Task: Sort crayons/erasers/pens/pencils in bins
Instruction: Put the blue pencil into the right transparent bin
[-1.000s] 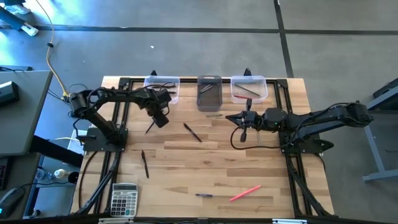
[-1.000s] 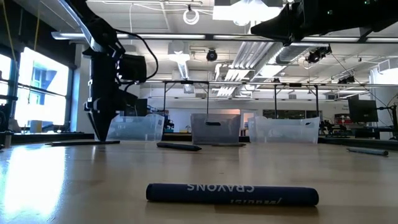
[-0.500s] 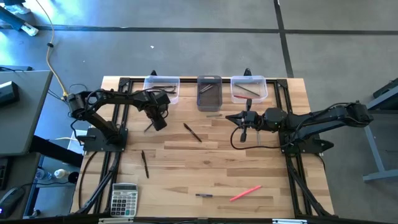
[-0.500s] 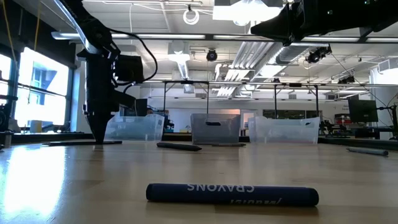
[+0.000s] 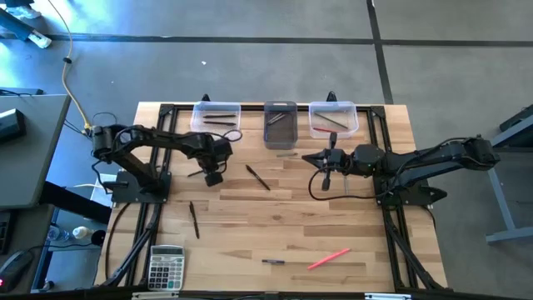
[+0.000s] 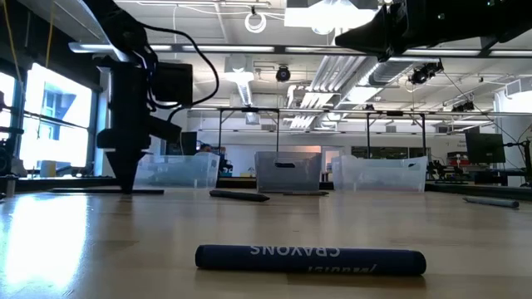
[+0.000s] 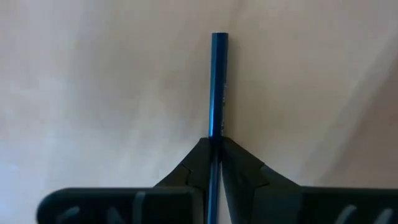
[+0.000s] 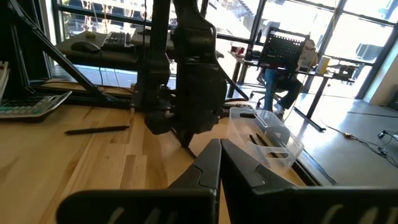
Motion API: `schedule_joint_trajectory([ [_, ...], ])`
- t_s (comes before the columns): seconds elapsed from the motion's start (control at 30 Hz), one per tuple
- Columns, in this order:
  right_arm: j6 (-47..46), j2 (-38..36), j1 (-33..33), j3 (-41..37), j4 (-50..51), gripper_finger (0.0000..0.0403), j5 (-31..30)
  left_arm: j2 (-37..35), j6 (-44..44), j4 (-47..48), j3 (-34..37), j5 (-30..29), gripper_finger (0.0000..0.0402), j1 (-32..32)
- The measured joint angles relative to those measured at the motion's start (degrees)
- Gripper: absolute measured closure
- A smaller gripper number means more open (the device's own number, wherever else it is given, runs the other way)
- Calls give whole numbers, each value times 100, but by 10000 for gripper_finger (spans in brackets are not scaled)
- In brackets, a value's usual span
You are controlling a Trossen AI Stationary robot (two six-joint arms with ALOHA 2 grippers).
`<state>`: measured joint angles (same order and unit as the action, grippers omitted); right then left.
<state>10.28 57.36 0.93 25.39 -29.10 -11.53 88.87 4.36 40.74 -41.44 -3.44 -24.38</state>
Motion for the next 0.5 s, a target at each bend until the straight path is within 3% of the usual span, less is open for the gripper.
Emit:
schedule_joint_trajectory([
  [0.2, -192, 0, 42, 0, 269, 403, 22, -167, 188, 17, -199, 754, 385, 479],
  [0.5, -869, 4, 497, 2, 1008, 403, 46, -259, 670, -172, -432, 702, 385, 1305],
])
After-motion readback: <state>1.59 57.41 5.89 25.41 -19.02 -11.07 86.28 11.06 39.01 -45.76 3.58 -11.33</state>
